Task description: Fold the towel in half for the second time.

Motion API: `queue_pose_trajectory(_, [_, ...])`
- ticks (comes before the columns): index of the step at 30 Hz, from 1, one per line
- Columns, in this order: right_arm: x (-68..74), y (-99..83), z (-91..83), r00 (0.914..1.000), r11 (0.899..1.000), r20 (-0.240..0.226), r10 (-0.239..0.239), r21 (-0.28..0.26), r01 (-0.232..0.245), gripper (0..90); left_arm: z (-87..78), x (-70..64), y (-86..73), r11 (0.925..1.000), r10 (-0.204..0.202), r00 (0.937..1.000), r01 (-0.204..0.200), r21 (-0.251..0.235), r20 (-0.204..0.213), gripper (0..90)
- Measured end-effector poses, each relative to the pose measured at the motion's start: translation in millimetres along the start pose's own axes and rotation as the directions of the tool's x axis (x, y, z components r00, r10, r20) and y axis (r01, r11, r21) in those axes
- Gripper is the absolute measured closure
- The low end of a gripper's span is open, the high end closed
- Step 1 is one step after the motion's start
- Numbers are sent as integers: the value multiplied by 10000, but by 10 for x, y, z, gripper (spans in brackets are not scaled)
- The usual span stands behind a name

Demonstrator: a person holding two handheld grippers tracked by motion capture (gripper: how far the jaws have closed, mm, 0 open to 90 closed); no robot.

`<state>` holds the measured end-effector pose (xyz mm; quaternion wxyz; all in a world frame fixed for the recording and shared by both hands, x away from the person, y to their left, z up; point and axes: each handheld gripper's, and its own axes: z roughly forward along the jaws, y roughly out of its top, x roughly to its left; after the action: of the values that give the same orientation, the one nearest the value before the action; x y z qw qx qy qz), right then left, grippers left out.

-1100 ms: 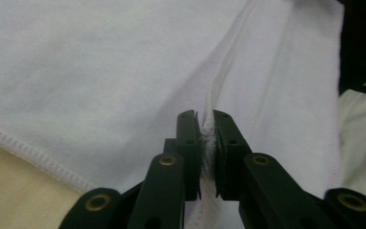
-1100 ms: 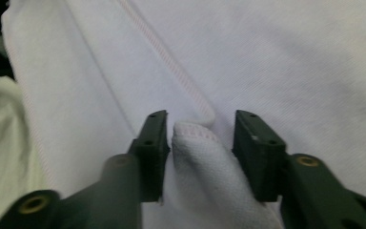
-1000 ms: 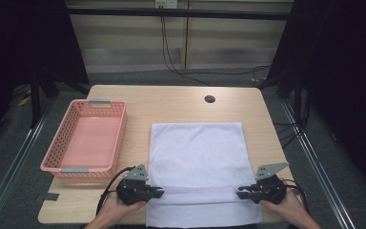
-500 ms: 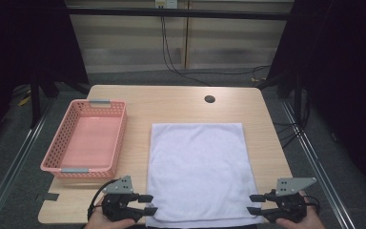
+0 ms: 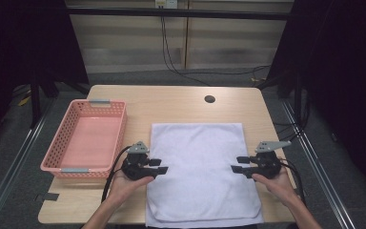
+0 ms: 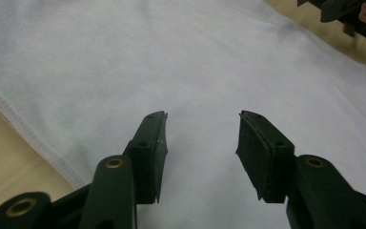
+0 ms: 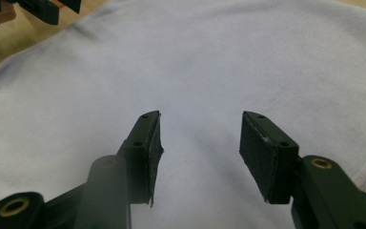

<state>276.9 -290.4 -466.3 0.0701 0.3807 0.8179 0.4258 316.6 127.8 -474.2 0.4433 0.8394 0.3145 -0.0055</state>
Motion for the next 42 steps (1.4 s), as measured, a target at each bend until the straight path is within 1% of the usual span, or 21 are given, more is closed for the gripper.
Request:
queue_pose_trajectory(2, [-92,55,133,9999,9995,94,-42,309,39,486,87,81,49,9995,-88,9992,76,-307,-397,508])
queue_pose_trajectory(4, [-165,99,270,9994,9981,331,-34,624,14,481,183,192,85,9988,-480,9974,477,-59,-533,506])
queue_pose_trajectory(6, [-202,133,381,9984,9966,554,-137,813,91,483,225,224,91,9990,-456,9958,458,0,-788,526])
queue_pose_trajectory(7, [-217,149,431,9978,9957,650,-130,924,70,505,233,226,79,9995,-259,9970,273,186,-736,556])
queue_pose_trajectory(9, [-222,160,506,9966,9948,751,-350,980,276,544,246,221,56,9984,127,9954,-73,566,-953,567])
queue_pose_trajectory(11, [-200,126,570,9933,9886,964,-632,1422,491,559,273,228,17,9971,231,9947,-157,739,-1007,639])
queue_pose_trajectory(12, [-179,103,572,9918,9902,1058,-716,1270,580,561,297,225,-7,9963,376,9933,-289,808,-1093,639])
queue_pose_trajectory(14, [-144,89,556,9886,9884,1261,-824,1371,649,567,293,167,-38,9960,533,9904,-434,786,-1279,639])
queue_pose_trajectory(15, [-108,60,541,9847,9872,1423,-1004,1375,808,573,285,139,-45,9937,742,9886,-622,929,-1311,676])
queue_pose_trajectory(16, [-94,45,522,9852,9871,1409,-981,1399,782,573,278,105,-55,9919,900,9866,-765,1009,-1364,705])
queue_pose_trajectory(18, [-90,12,477,9863,9858,1266,-1054,1439,868,572,259,57,-85,9884,1148,9866,-1017,1131,-1161,773])
queue_pose_trajectory(20, [-66,-52,421,9881,9881,1198,-966,1310,807,571,250,17,-118,9912,931,9909,-831,1028,-975,783])
queue_pose_trajectory(25, [66,-196,257,9899,9855,1030,-976,1484,818,572,206,-149,-210,9891,941,9949,-892,1171,-373,839])
queue_pose_trajectory(28, [121,-286,166,9942,9884,794,-725,1391,610,572,153,-265,-279,9848,1028,9947,-1023,1406,38,845])
queue_pose_trajectory(31, [198,-345,97,9963,9862,508,-689,1541,604,572,86,-367,-369,9854,855,9959,-889,1453,297,839])
queue_pose_trajectory(36, [376,-454,-6,9965,9820,83,-826,1712,800,571,-30,-559,-501,9772,1025,9918,-1146,1787,757,837])
queue_pose_trajectory(38, [435,-478,-38,9958,9779,-91,-912,1881,913,571,-65,-596,-520,9751,908,9917,-1071,1942,909,808])
queue_pose_trajectory(39, [448,-484,-44,9958,9777,-167,-900,1891,915,570,-73,-607,-533,9781,814,9917,-987,1834,996,776])
queue_pose_trajectory(40, [454,-486,-48,9955,9773,-178,-927,1898,944,568,-96,-602,-520,9754,1037,9894,-1211,1840,1016,724])
queue_pose_trajectory(41, [446,-482,-49,9960,9775,-234,-862,1910,891,559,-118,-588,-497,9783,1069,9897,-1218,1674,955,672])
queue_pose_trajectory(42, [423,-469,-50,9966,9788,-363,-733,1890,789,541,-141,-551,-464,9852,883,9918,-1007,1387,929,636])
